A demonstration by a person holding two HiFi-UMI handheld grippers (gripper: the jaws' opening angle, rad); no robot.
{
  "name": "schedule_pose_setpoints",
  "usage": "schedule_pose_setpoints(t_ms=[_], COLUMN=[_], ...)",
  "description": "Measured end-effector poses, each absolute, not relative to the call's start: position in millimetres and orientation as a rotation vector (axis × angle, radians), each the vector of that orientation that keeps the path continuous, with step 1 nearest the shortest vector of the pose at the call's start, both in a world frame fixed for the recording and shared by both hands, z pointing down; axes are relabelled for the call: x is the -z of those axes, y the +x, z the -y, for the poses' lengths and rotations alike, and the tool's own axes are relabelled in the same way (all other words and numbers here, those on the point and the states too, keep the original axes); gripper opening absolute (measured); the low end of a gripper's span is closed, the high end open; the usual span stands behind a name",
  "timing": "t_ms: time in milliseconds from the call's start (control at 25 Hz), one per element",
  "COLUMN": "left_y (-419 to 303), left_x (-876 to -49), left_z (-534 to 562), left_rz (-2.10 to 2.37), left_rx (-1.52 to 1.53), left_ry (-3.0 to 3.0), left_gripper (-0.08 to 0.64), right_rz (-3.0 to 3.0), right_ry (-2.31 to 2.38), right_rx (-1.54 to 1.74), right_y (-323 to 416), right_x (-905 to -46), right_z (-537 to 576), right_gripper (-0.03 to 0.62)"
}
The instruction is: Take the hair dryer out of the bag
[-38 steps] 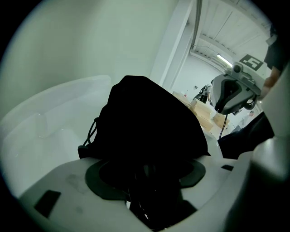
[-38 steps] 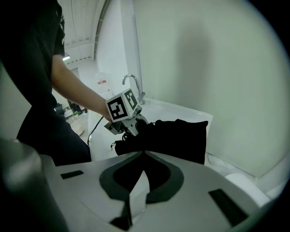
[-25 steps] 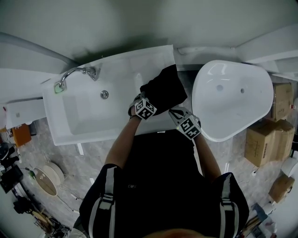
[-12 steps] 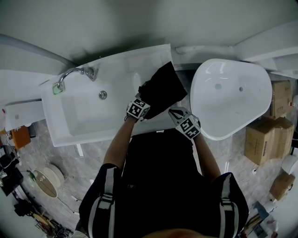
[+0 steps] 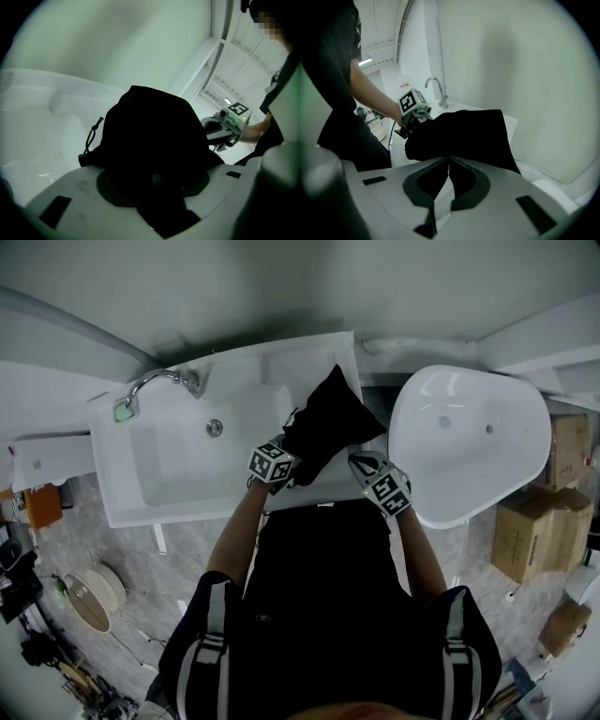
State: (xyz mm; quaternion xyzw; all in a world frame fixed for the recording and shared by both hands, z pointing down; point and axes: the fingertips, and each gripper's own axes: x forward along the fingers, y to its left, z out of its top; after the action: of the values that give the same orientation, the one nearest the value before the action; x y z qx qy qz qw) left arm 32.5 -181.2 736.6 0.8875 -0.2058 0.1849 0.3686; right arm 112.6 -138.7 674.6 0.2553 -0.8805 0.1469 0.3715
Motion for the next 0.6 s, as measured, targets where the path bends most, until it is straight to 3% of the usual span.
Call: schedule_pose_setpoints(t_ms=[600], left_y=[-17.1], left_x=[-678.6], left_z=[156.2], left_rz=[0.612], left_rx=[-0.378], left_ry=[2.363], left_gripper=[0.198], right_rz=[2.316], right_ry=[0.736], right_rx=[-0.356], right_y=[93.6], right_x=[-658.9], right_z=[148.9], right_gripper=[0.06])
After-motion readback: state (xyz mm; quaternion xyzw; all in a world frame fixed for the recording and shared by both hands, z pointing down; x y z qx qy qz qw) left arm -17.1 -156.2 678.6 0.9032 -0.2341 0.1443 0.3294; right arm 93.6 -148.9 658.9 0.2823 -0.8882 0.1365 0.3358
